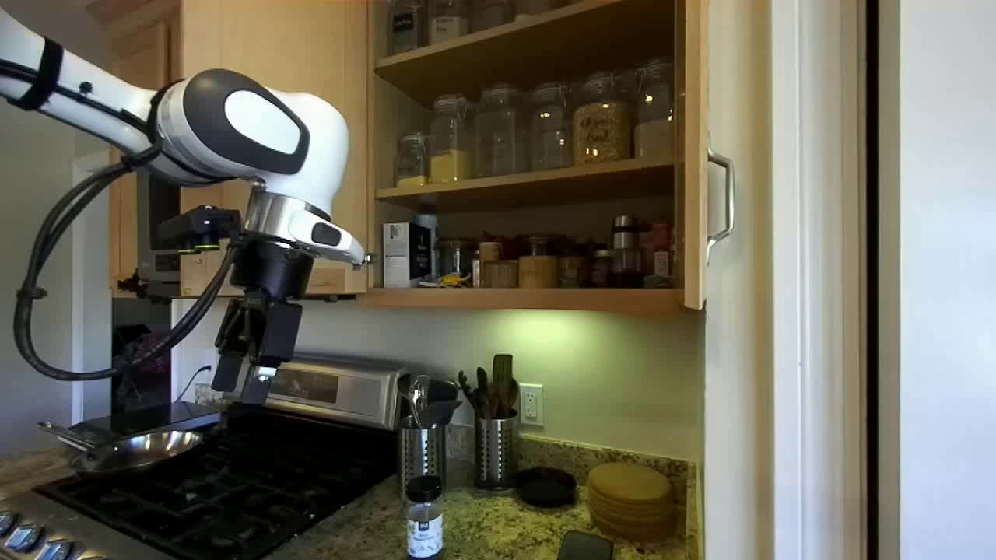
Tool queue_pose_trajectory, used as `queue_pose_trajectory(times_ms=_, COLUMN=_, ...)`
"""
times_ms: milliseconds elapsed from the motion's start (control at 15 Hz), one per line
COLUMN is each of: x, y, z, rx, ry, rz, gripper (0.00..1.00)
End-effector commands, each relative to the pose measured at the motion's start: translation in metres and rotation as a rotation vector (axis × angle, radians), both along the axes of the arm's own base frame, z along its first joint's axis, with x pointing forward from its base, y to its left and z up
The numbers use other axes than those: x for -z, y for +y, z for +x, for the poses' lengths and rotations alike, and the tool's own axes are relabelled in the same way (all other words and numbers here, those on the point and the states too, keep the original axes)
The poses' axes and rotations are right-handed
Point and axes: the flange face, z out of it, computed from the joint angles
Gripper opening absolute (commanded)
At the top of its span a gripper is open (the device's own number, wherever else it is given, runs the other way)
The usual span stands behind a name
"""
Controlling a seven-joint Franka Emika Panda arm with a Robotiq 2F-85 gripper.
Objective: Pick up the container from the counter and place it on the bottom shelf of the open upper cabinet, close the doors of the open cabinet
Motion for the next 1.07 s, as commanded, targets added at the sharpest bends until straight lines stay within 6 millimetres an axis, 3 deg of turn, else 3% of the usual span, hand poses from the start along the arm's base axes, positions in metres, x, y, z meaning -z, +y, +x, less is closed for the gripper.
queue_pose_trajectory(times_ms=0, x=0.000, y=0.000, z=0.000, rx=0.000, ry=0.001, rz=0.000, gripper=1.00)
queue_pose_trajectory(times_ms=733, x=0.000, y=0.000, z=0.000, rx=0.000, ry=0.001, rz=0.000, gripper=1.00)
queue_pose_trajectory(times_ms=1000, x=0.012, y=0.028, z=0.023, rx=-0.034, ry=-0.032, rz=-0.028, gripper=1.00)
